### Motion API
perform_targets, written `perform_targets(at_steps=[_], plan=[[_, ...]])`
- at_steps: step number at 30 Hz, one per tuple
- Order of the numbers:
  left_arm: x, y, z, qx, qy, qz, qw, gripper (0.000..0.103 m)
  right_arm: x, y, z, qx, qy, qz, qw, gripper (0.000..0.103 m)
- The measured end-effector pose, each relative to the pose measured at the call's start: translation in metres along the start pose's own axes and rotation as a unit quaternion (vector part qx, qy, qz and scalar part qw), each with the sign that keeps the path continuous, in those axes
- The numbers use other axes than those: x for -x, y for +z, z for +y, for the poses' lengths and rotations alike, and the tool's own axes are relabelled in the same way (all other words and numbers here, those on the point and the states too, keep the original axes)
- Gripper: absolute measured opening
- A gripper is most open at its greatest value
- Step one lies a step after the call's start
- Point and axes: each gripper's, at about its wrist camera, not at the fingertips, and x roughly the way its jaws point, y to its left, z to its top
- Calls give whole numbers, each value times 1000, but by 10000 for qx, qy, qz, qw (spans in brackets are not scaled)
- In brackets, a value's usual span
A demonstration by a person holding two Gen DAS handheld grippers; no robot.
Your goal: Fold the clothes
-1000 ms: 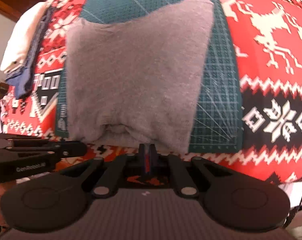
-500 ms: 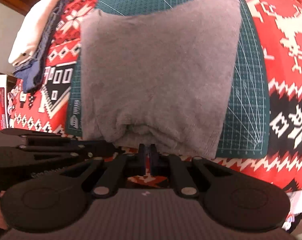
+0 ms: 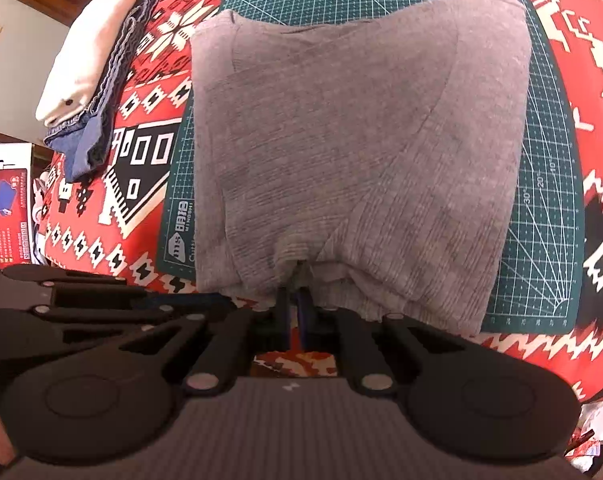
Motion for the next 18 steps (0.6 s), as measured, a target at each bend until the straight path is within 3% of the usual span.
perform_targets(at_steps=[6, 13, 18], plan=[[8, 3, 1, 42, -115, -110, 9999, 4, -3, -7, -2, -80, -99, 244, 9996, 6], [10, 14, 9, 133, -31, -251, 9996, 4, 21, -1, -11, -222, -255, -101, 9994, 6], [3, 12, 14, 72, 52, -209, 9997, 4, 19, -3, -33, -396, -457, -9, 9982, 0]])
